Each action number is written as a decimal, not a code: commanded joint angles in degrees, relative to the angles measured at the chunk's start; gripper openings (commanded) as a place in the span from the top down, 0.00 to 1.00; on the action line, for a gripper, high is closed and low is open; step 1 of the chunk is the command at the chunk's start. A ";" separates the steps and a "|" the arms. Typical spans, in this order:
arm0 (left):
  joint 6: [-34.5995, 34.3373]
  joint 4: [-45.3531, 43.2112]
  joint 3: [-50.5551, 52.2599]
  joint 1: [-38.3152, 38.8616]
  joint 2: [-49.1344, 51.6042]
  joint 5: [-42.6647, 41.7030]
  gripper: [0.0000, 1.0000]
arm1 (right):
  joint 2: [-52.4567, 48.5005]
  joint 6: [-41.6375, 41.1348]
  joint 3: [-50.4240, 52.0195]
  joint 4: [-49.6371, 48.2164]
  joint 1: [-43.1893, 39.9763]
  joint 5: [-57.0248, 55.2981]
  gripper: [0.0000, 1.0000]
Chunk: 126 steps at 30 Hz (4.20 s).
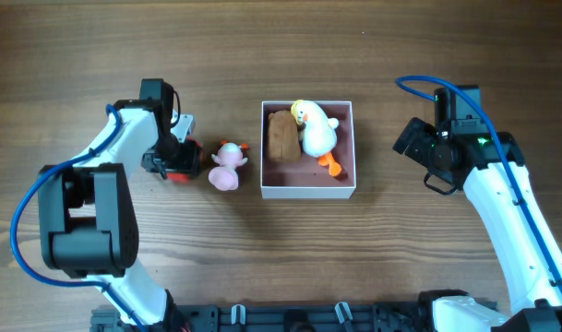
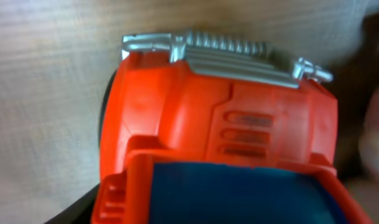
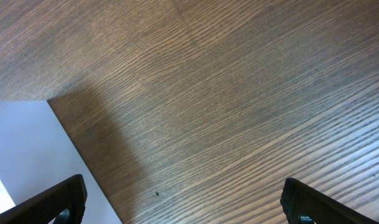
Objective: Pack container
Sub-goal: 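Lift the red truck with the left gripper and lower it into the box, then grasp the pink-white figurine with the left gripper, then carry the figurine with the left gripper and release it in the box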
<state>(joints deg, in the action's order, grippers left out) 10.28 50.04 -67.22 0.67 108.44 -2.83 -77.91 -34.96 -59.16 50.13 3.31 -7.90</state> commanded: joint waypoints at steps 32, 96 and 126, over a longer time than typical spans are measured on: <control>22.03 25.00 -30.16 33.40 8.83 -8.72 0.48 | -0.31 -1.18 0.59 -0.22 -0.17 0.50 0.00; -0.17 5.35 -26.12 41.48 -9.07 -1.64 0.89 | -0.31 -1.16 0.59 -0.22 -0.17 0.48 0.01; -7.58 2.91 -27.45 40.37 -6.08 -7.28 0.70 | -0.31 -1.16 0.59 -0.22 -0.17 0.50 0.00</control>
<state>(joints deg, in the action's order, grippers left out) 3.09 53.34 -94.00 40.75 102.15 -6.92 -77.91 -35.16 -59.00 50.09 3.31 -7.88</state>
